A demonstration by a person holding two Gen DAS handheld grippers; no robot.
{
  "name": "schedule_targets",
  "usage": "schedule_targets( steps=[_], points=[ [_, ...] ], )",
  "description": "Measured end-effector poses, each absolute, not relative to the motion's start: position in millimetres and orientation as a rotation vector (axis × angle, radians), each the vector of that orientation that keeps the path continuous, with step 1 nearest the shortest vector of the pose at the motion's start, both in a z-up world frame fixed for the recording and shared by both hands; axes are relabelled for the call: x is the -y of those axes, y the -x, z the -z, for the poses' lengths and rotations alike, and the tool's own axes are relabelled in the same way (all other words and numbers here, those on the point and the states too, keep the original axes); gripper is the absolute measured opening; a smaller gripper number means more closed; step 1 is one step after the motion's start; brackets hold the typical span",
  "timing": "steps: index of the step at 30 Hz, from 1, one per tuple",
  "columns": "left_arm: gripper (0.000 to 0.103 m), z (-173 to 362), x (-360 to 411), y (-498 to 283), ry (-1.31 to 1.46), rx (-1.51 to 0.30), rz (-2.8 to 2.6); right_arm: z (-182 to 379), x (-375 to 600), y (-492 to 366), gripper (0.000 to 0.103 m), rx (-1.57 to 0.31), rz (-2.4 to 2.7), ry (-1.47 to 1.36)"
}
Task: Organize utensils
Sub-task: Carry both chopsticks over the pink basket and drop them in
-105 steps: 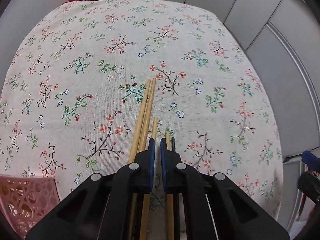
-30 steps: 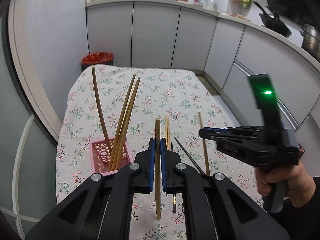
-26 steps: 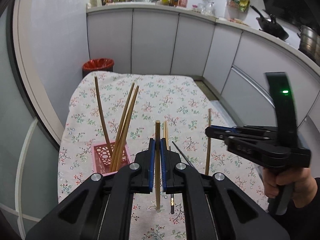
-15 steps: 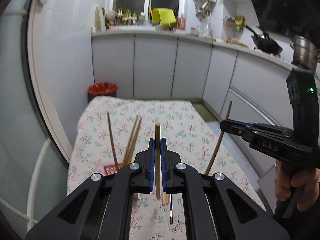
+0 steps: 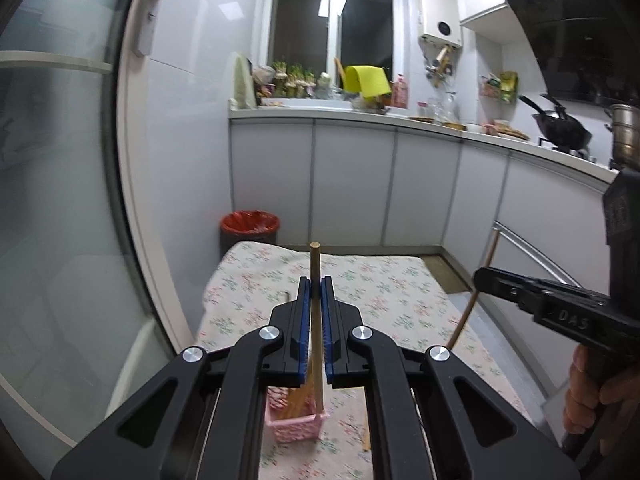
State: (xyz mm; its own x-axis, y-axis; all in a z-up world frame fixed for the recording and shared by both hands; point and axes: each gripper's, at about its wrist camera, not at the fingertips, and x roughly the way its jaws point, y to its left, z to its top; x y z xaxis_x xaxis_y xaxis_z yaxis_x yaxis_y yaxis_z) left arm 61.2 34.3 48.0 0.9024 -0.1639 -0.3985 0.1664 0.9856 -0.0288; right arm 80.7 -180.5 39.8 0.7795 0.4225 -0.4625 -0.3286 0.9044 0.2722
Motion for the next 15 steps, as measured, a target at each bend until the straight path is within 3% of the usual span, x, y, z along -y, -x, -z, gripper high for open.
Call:
schedule_targets(
  steps=[15],
  points=[
    [0.006, -4.5, -42.1, -117.1, -0.063, -0.507, 0.077, -25.7, 147.7, -120.9, 0.004, -0.493, -0.453, -0.289]
  ],
)
